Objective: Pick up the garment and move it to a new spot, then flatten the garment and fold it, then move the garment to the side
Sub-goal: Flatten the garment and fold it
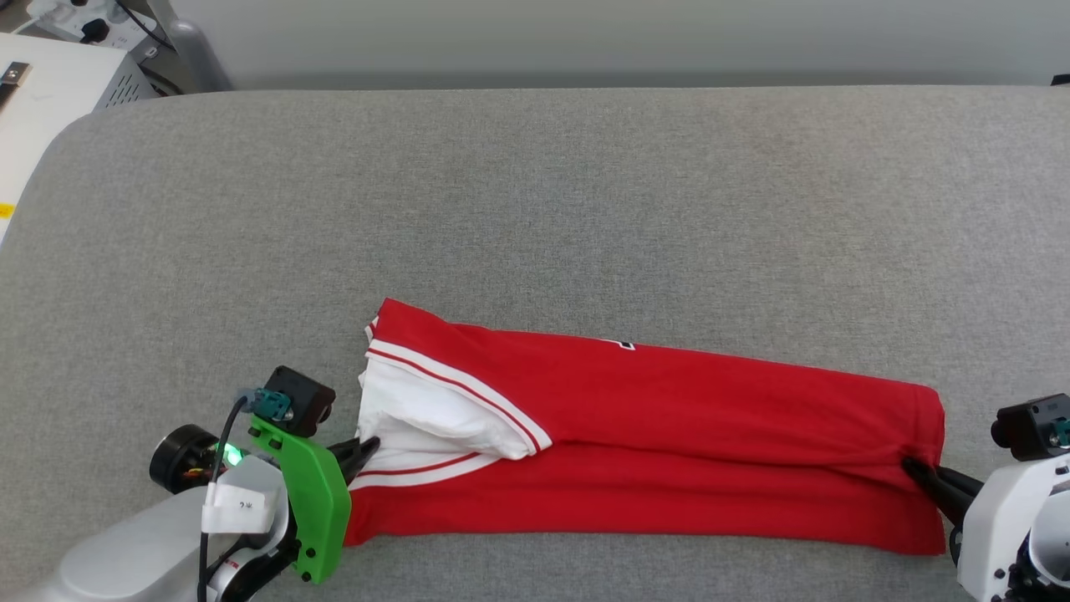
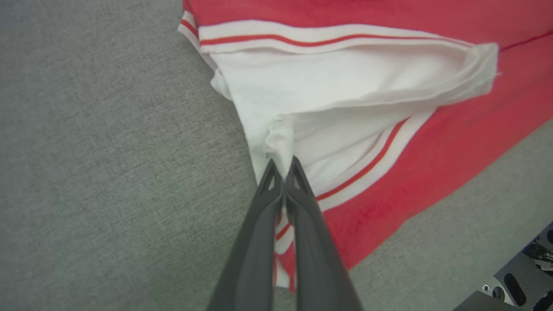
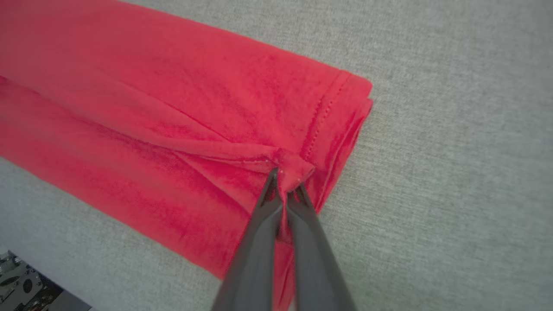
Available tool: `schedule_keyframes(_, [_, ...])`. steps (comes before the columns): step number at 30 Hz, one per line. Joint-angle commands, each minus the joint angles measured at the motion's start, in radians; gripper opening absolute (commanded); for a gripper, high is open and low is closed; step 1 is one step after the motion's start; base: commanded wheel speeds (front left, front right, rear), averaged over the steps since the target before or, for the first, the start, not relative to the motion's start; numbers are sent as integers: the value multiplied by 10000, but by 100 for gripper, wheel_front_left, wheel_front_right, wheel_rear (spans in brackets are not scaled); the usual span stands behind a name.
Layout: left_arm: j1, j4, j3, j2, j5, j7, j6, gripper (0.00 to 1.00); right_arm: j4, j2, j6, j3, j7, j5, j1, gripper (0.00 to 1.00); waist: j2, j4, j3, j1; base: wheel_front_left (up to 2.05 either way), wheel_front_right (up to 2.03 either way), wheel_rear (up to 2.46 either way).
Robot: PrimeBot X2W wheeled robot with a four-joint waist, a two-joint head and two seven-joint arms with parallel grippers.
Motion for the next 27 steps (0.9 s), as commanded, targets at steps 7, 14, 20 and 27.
schedule_keyframes(7, [281,602,67,-372,-39,-428,6,100,127,325,-7,-256,-173,-139,331,76,0,62,-41,1,0,0,0])
schedule_keyframes(14, [584,466,549,-370,137,-1861,675,100,-717,240,-7,-894,-547,8,649,100,0,33,-538,1,0,0,0])
schedule_keyframes(20, [1131,-120,1296,-220,313,-2869,1759,100,-1613,4,-7,-2014,-225,347,1040,100,0,12,-802,1,0,0,0])
schedule_keyframes(27, [1865,-758,3116,-438,1682,-3023,2976,100,-1447,-136,-7,-3104,1316,1073,1232,100,0,178,-758,1,0,0,0])
